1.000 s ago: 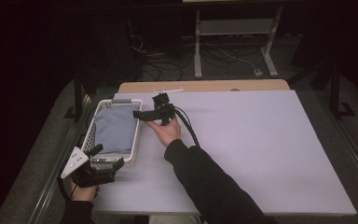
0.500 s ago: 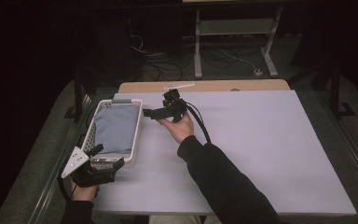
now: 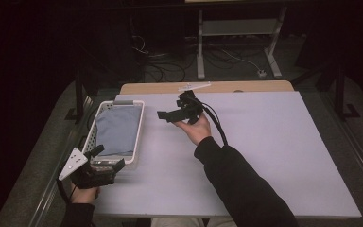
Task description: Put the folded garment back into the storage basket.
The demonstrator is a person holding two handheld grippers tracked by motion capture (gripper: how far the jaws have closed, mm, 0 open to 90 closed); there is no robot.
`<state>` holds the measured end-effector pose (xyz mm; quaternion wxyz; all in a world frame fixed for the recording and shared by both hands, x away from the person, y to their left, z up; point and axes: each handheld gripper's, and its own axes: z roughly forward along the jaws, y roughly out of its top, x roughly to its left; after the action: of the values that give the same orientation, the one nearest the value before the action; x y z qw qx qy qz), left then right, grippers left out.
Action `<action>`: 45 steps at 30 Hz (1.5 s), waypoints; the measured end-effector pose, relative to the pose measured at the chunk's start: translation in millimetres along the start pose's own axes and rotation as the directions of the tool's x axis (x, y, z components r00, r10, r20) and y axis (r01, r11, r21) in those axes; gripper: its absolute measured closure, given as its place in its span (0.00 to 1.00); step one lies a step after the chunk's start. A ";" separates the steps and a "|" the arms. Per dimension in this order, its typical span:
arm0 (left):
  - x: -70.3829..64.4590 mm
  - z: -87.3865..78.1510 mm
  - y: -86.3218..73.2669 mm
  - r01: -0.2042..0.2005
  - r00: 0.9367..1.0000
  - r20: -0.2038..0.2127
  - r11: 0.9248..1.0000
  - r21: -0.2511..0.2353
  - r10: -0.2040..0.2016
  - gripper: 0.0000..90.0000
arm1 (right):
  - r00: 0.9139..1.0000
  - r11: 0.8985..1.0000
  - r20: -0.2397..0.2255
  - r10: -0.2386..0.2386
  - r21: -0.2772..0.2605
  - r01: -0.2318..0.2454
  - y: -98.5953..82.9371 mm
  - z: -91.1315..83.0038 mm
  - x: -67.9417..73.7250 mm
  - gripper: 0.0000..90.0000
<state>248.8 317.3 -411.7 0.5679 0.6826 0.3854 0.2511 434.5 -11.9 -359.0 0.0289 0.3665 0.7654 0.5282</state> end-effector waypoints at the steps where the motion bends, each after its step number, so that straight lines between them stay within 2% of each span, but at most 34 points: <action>1: -0.2 0.3 -0.1 -0.002 1.000 0.004 1.000 0.001 0.002 0.00 | 1.000 1.000 -0.001 0.000 -0.003 0.000 -0.5 -2.5 -1.6 0.00; 13: -0.5 0.7 -0.9 0.001 1.000 0.004 1.000 -0.002 -0.001 0.00 | 1.000 1.000 0.021 0.005 -0.017 -0.005 -10.5 -32.2 -24.3 0.00; 19: -0.6 0.0 -1.0 0.001 1.000 0.001 1.000 -0.002 -0.001 0.00 | 0.999 0.999 0.033 0.013 -0.033 -0.012 -14.4 -50.1 -31.7 0.00; 23: -0.7 0.3 -1.1 -0.001 1.000 0.003 1.000 0.000 0.001 0.00 | 0.999 0.999 0.053 -0.004 -0.038 0.006 -18.7 -62.0 -37.2 0.00; 29: -1.1 0.6 -1.2 0.000 1.000 0.002 1.000 0.001 0.000 0.00 | 0.998 0.999 0.068 0.001 -0.038 0.002 -24.4 -77.6 -44.1 0.00; 45: -1.5 1.4 -1.5 -0.004 1.000 0.003 1.000 0.007 0.004 0.00 | 0.996 0.999 0.087 -0.018 -0.042 0.022 -30.7 -100.0 -48.6 0.00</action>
<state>248.7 315.4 -413.3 0.5655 0.6858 0.3839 0.2499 410.5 -124.6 -357.1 0.0750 0.3806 0.7556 0.5278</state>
